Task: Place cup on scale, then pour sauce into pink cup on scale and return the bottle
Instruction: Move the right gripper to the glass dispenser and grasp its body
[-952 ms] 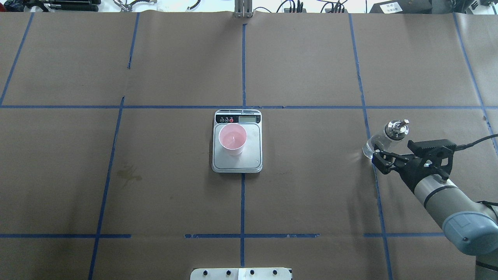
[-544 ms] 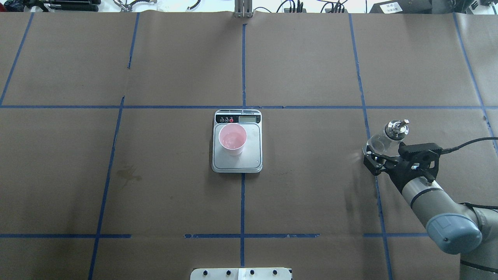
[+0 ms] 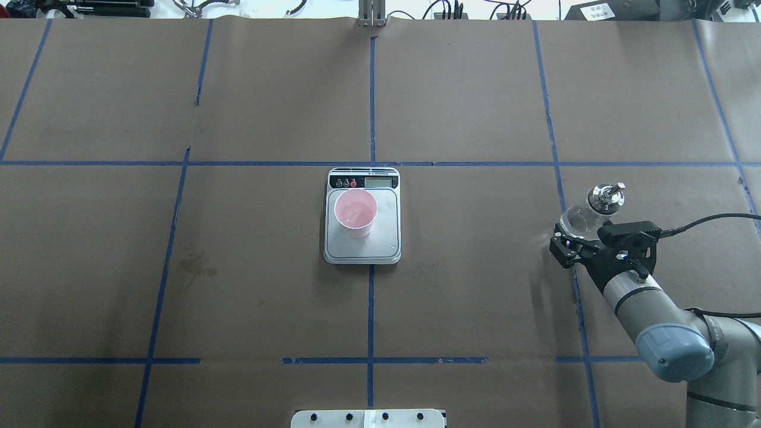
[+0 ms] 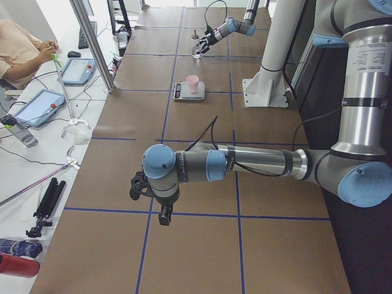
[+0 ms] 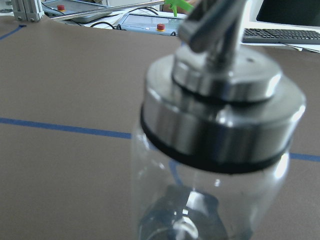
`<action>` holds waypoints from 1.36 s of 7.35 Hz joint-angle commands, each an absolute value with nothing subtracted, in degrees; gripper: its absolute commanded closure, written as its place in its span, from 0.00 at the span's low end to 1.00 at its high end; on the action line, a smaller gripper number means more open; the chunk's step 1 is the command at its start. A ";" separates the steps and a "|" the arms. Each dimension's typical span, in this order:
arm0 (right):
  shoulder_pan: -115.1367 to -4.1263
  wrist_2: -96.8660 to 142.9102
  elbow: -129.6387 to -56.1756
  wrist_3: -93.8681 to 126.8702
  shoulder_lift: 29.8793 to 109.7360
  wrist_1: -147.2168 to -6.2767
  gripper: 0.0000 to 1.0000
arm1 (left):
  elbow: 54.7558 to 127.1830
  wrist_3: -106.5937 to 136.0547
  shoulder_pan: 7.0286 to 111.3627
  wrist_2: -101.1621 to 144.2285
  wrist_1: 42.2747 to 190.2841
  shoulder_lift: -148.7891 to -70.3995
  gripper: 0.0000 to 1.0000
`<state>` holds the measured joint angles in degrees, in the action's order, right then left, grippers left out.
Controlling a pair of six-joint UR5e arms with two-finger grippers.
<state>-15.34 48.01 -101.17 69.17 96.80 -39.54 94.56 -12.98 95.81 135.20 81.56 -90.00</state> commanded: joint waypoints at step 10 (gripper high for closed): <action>-15.47 43.68 -98.96 68.21 96.06 -32.96 1.00 | 94.66 -12.92 95.80 135.26 82.79 -90.00 0.00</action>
<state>-15.41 44.07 -98.69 68.60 96.07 -33.12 94.70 -12.92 95.80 135.26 82.43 -90.00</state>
